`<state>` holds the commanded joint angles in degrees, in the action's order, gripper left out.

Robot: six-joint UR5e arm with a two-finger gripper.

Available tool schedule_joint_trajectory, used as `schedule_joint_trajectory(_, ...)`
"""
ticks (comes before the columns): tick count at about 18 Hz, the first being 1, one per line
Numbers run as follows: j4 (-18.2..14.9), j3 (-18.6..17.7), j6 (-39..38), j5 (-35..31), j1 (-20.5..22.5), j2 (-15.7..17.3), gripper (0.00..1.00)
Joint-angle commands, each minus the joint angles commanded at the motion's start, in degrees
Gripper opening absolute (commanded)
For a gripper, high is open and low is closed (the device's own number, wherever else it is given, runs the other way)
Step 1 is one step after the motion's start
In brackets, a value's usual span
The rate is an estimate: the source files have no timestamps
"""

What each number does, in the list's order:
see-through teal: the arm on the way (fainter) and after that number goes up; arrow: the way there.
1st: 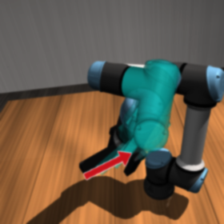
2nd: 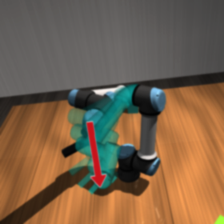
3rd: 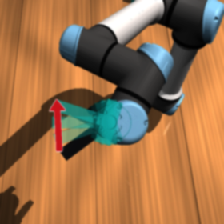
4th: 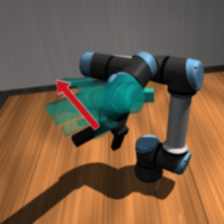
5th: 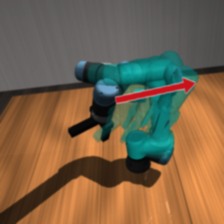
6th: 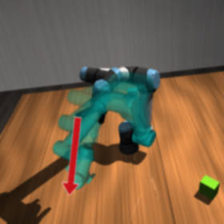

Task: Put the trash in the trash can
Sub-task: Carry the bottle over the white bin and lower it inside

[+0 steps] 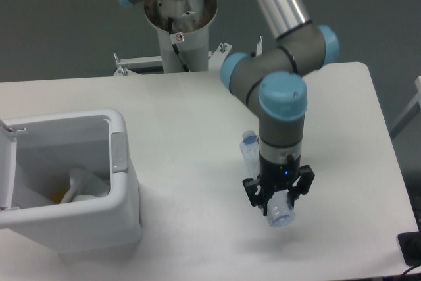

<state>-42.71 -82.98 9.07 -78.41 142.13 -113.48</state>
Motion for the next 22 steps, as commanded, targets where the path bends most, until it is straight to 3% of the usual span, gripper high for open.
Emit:
schedule_joint_trajectory(3,0.3,4.3,-2.9,3.0,-1.2,1.4,0.61)
schedule_joint_trajectory(5,1.7,10.4,-6.5,4.2,-4.2,1.8,0.61)
schedule_joint_trajectory(10,2.5,15.6,-6.8,7.5,-6.2,4.0,0.61)
schedule_joint_trajectory(13,3.9,15.9,-6.7,7.6,-7.7,4.9,0.61)
schedule_joint_trajectory(22,4.4,14.6,-6.8,7.4,-20.6,4.5,0.6)
